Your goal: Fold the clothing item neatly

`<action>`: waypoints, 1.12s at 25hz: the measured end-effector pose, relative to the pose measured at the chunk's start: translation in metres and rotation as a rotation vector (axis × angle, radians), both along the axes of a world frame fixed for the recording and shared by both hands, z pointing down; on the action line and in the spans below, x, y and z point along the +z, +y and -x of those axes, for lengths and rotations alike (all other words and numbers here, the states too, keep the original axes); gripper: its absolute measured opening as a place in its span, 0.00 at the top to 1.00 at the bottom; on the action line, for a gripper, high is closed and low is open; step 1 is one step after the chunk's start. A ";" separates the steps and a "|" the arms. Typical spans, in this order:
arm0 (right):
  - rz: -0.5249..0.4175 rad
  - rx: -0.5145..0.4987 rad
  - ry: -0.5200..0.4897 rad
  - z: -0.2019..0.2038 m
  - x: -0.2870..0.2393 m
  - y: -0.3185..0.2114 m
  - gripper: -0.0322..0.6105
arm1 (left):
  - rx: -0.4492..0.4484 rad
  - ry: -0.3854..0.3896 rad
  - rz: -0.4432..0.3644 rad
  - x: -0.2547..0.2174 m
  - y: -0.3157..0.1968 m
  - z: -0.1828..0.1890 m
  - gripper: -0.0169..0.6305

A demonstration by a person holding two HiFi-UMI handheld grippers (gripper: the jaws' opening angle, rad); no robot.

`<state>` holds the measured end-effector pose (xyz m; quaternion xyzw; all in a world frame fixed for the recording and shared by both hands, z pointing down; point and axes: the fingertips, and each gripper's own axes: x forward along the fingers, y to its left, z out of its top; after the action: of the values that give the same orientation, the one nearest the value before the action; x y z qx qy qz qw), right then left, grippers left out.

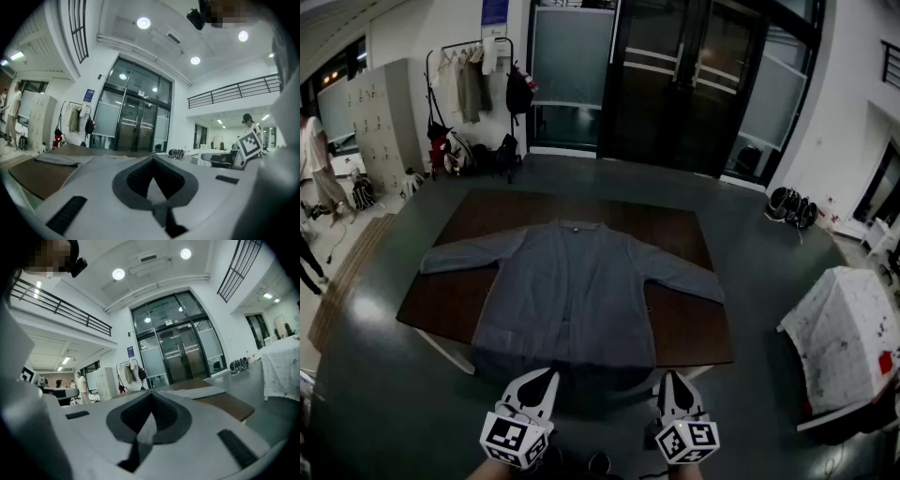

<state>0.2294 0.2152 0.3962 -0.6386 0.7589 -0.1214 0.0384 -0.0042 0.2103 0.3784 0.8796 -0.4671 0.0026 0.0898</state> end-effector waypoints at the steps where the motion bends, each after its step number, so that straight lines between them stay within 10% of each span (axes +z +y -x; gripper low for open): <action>1: 0.001 0.000 -0.004 0.001 0.000 0.002 0.97 | 0.000 0.018 0.003 -0.001 0.001 0.002 0.96; 28: -0.002 -0.037 0.010 0.044 0.004 0.035 0.97 | 0.053 0.020 0.043 0.011 0.016 0.017 0.96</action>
<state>0.1850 0.2501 0.4003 -0.6250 0.7709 -0.1181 0.0332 -0.0211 0.2263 0.3898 0.8895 -0.4426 0.0064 0.1131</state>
